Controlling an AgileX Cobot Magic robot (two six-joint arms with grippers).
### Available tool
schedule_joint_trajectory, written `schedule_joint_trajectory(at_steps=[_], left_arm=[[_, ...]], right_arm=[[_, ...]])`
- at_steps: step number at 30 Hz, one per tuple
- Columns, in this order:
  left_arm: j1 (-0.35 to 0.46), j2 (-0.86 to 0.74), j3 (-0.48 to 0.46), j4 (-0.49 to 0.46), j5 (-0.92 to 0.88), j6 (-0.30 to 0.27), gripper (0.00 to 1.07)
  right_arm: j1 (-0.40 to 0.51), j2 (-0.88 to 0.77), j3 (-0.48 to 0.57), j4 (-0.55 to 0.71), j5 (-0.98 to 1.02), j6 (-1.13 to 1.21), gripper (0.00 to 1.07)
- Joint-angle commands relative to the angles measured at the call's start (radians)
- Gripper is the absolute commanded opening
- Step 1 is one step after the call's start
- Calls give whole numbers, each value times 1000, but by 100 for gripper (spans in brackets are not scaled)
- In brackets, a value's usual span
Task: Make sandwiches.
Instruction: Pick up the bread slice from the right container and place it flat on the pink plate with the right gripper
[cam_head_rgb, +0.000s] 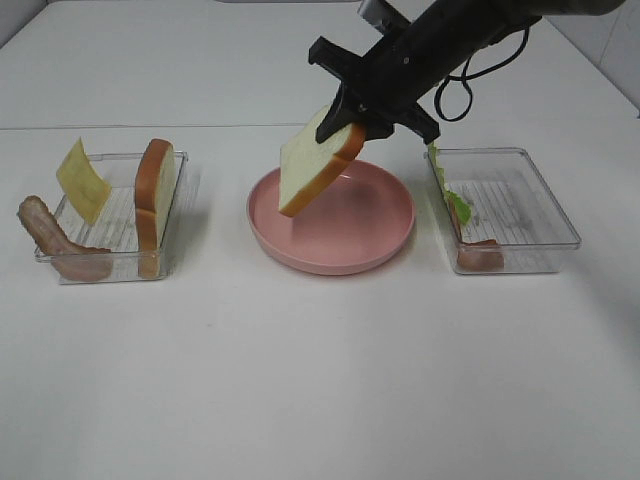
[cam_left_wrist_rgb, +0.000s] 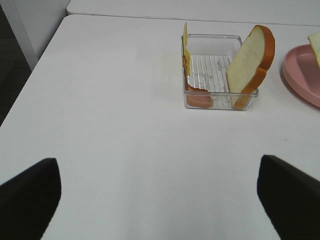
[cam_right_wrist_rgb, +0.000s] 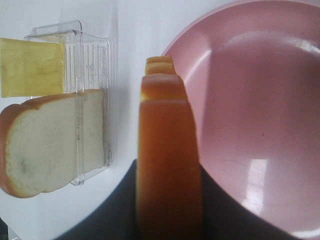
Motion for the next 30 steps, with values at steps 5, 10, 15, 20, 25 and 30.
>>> schedule_joint_trajectory(at_steps=[5, 10, 15, 20, 25, 30], left_arm=[[2, -16, 5, -6, -14, -5, 102], [2, -16, 5, -6, -14, -5, 102], [2, -16, 5, -6, -14, -5, 102], [2, -16, 5, -6, -14, -5, 102], [2, -16, 5, -6, -14, -5, 102], [2, -16, 5, -6, -14, -5, 102]], right_arm=[[7, 58, -10, 13, -40, -11, 0], [7, 75, -10, 19, -73, -11, 0], [8, 97, -10, 32, -69, -11, 0], [8, 115, -10, 35, -69, -6, 0], [8, 115, -10, 37, -71, -6, 13], [8, 112, -10, 35, -70, -6, 48]])
